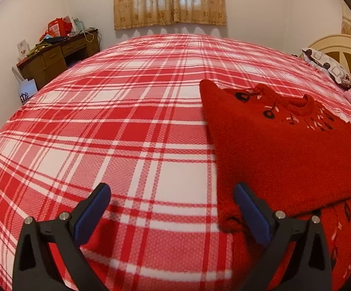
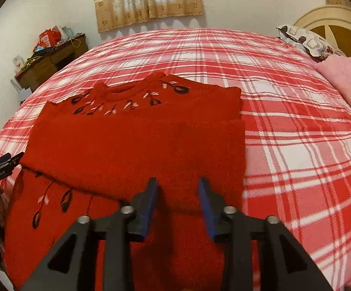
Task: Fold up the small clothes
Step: 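Open the right gripper and withdraw from the sweater, then move both grippers to the hem of the red sweater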
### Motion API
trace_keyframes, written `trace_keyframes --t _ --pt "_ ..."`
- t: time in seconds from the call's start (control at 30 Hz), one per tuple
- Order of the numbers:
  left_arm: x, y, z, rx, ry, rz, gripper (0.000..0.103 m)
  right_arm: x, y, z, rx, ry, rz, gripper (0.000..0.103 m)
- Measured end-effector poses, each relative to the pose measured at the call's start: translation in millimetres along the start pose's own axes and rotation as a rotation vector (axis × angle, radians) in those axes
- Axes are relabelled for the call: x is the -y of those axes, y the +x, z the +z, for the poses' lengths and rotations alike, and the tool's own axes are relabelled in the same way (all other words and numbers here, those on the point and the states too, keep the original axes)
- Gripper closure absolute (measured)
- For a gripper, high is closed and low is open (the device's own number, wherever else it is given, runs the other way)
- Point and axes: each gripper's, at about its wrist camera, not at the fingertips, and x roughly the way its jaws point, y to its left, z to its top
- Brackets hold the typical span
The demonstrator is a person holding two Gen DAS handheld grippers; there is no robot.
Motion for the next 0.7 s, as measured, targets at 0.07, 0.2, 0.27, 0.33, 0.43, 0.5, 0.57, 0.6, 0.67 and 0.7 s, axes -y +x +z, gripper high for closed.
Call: trace_keyframes --t 0.07,0.2,0.27,0.33,0.43,0.5,0.57,0.6,0.67,0.7 --pt "-4.8 -7.5 -5.0 -0.003 -0.019 -0.033 0.0 -5.7 -9.2 -5.3 0.015 -0.023 -0.001 0.051" --pt "-8.7 -20.1 -16.5 -0.004 -0.026 -0.059 0.0 -14.4 -20.5 -15.0 0.016 -0.047 -0.006 0.051" --pt "-8.7 -25.9 -21.0 0.002 -0.029 -0.064 0.0 -16.9 -26.1 -18.4 0.023 -0.042 0.005 0.051" --pt "-7.1 -32.5 -23.5 0.005 -0.029 -0.074 0.0 -19.6 -30.5 -21.6 0.021 -0.038 0.018 0.051" --pt "-4.6 -41.0 -25.9 0.001 -0.022 -0.089 0.0 -24.7 -35.7 -30.2 0.012 -0.038 0.017 0.05" --pt "-3.0 -48.4 -28.9 -0.001 -0.017 -0.097 0.0 -27.4 -38.5 -35.3 0.009 -0.04 0.018 0.048" --pt "-2.8 -55.6 -33.6 -0.008 -0.022 -0.125 0.0 -28.9 -43.0 -42.0 0.009 -0.038 0.023 0.048" --pt "-4.3 -57.8 -35.6 -0.01 -0.023 -0.129 0.0 -29.3 -44.8 -44.5 0.008 -0.036 0.025 0.048" --pt "-4.7 -64.6 -40.8 -0.012 -0.023 -0.133 0.0 -31.3 -48.5 -50.5 0.003 -0.036 0.026 0.048" --pt "-4.9 -67.9 -43.7 -0.012 -0.022 -0.135 0.0 -32.4 -51.0 -53.7 0.002 -0.038 0.026 0.048"
